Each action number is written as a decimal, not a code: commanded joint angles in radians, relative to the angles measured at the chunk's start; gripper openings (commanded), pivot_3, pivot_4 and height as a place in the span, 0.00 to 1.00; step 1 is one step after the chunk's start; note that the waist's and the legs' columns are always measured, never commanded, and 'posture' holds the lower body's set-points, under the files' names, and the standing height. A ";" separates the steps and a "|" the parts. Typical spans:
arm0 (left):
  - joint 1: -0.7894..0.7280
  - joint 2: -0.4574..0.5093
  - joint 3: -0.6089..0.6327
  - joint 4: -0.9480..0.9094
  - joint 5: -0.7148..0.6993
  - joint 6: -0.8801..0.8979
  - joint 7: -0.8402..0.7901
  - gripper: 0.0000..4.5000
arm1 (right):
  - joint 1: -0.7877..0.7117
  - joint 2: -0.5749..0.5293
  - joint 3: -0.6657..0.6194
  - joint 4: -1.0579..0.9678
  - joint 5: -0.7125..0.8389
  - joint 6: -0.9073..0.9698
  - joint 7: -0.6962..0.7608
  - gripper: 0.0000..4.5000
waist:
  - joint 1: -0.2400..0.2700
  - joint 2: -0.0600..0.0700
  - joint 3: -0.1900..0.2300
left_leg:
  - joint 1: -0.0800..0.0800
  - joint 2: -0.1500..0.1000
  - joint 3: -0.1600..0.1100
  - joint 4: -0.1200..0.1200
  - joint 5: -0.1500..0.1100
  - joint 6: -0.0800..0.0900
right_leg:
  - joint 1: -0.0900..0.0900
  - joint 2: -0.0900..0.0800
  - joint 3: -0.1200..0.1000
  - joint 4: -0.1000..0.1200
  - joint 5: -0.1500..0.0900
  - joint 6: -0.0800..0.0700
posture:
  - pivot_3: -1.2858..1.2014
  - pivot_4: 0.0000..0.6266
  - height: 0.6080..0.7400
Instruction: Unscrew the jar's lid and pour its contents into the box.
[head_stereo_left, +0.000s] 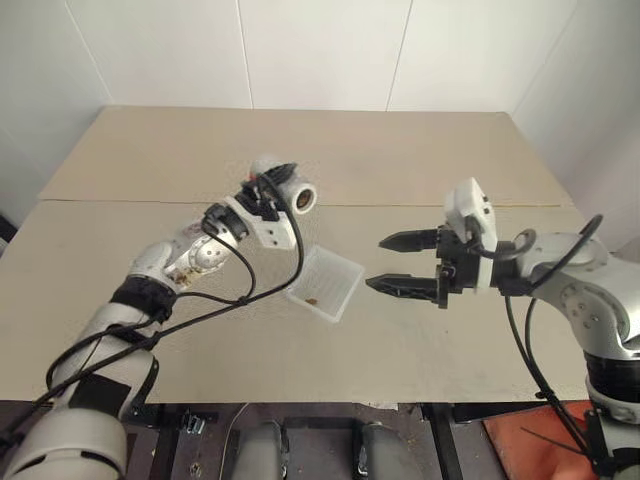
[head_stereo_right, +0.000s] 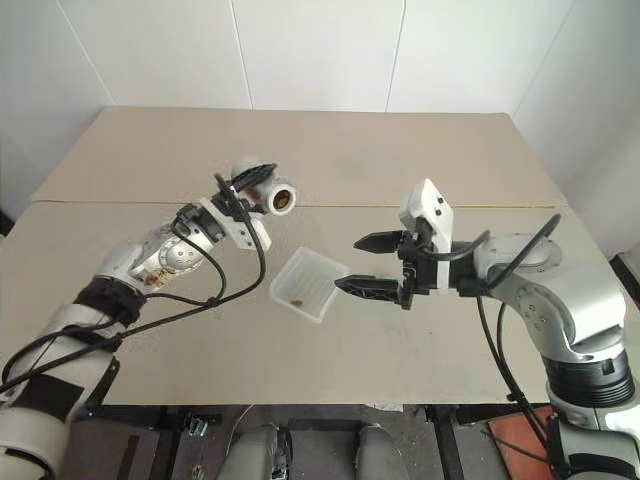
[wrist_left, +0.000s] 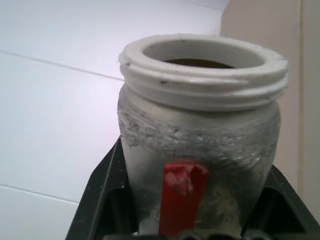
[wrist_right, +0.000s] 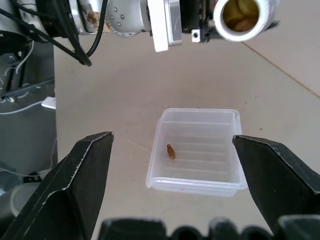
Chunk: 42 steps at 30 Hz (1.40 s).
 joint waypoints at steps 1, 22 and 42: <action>0.184 -0.062 0.288 -0.378 -0.665 0.556 -0.321 0.43 | 0.014 0.029 -0.011 -0.024 -0.027 -0.086 -0.017 0.99 | -0.006 0.000 0.000 | 0.003 0.001 -0.001 0.001 0.000 0.001 | 0.002 0.000 0.002 0.001 -0.001 0.001 | 0.52 0.24 1.00; 0.525 -0.207 0.449 -0.490 -0.710 0.718 -0.458 0.64 | -0.012 0.087 0.006 -0.026 -0.026 -0.076 -0.079 1.00 | 0.003 0.000 0.000 | 0.008 -0.001 -0.002 0.000 0.000 0.000 | 0.007 0.001 0.002 0.000 0.000 0.000 | 0.52 0.24 1.00; 1.114 0.268 1.131 -1.172 -1.253 1.096 -0.979 1.00 | 0.167 -0.070 -0.096 0.069 -0.113 -0.277 0.084 1.00 | 0.004 0.000 0.000 | 0.013 0.001 -0.002 -0.004 0.000 0.000 | 0.006 0.002 0.007 -0.001 -0.002 -0.002 | 0.52 0.24 1.00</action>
